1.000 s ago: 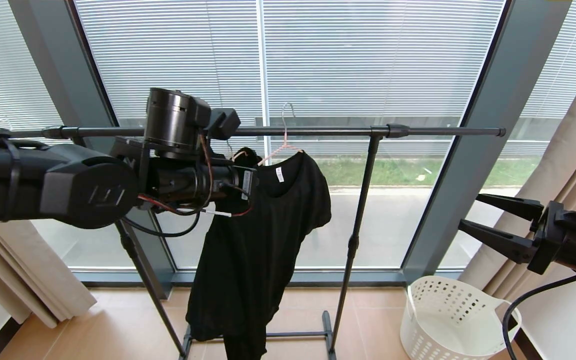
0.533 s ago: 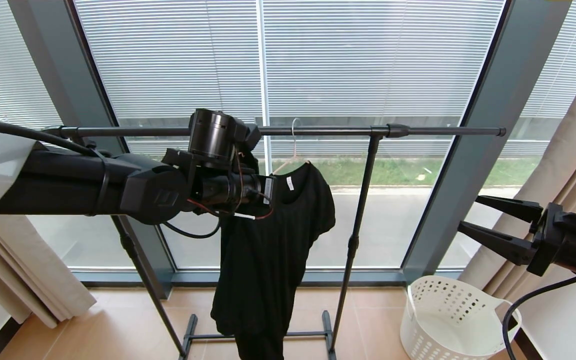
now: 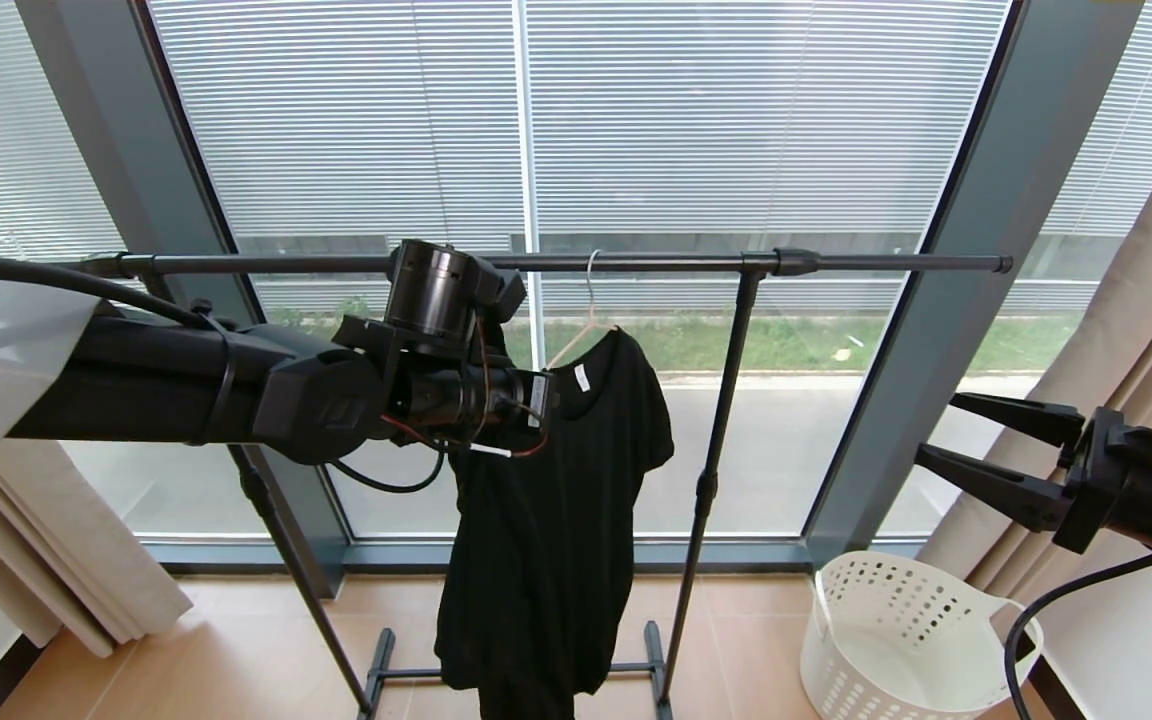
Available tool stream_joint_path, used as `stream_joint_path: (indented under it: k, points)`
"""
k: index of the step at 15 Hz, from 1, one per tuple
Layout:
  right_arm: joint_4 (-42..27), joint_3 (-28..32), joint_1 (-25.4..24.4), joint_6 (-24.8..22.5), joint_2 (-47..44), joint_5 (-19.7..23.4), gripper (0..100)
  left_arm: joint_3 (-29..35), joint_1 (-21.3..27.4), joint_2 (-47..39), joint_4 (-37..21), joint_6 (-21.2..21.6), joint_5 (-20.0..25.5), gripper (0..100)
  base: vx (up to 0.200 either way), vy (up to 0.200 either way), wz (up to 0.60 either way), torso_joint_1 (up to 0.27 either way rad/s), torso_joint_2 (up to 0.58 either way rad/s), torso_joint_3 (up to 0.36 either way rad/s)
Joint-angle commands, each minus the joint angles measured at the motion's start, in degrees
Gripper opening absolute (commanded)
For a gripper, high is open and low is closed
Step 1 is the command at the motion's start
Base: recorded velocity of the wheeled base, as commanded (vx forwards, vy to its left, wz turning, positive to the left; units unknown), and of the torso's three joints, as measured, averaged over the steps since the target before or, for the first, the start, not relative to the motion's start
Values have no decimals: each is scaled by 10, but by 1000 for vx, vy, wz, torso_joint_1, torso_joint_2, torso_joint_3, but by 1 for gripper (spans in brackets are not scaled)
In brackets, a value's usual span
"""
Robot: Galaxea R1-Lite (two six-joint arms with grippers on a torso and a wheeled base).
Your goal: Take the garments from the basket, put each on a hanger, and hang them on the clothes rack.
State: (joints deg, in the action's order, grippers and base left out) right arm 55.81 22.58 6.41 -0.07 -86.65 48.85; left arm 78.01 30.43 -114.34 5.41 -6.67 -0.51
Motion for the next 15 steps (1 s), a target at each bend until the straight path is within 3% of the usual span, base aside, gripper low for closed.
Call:
stream_joint_path:
  k: [1,4,6,7,8,9,10,11,13,15]
  points:
    - [0,-2,-1,0,0,0,100,-14,4,19,2,0,-2,100,0,0,0,0,0,0]
    - [1,-5,-1,-4,5,0,100,-40,4,76,4,1,-2,100,0,0,0,0,0,0]
    - [0,-14,-2,-64,11,-11,100,-64,1,151,3,3,0,100,0,0,0,0,0,0]
    - [1,-26,-3,-133,17,-53,100,-92,0,204,2,3,-1,100,0,0,0,0,0,0]
    - [3,-38,-12,-193,26,-122,100,-128,-1,251,2,3,-2,100,0,0,0,0,0,0]
    - [4,-43,-34,-216,36,-171,100,-153,-1,279,2,3,-3,100,0,0,0,0,0,0]
    - [0,-46,-79,-214,67,-246,100,-198,-2,327,2,3,-4,100,0,0,0,0,0,0]
    - [-3,-46,-126,-179,112,-334,100,-264,-3,395,0,3,-7,100,0,0,0,0,0,0]
    - [-40,-38,-153,-142,152,-396,100,-346,-7,472,-1,3,-26,100,0,0,0,0,0,0]
    - [-150,-27,-154,-135,233,-423,100,-429,-35,547,0,2,-27,100,0,0,0,0,0,0]
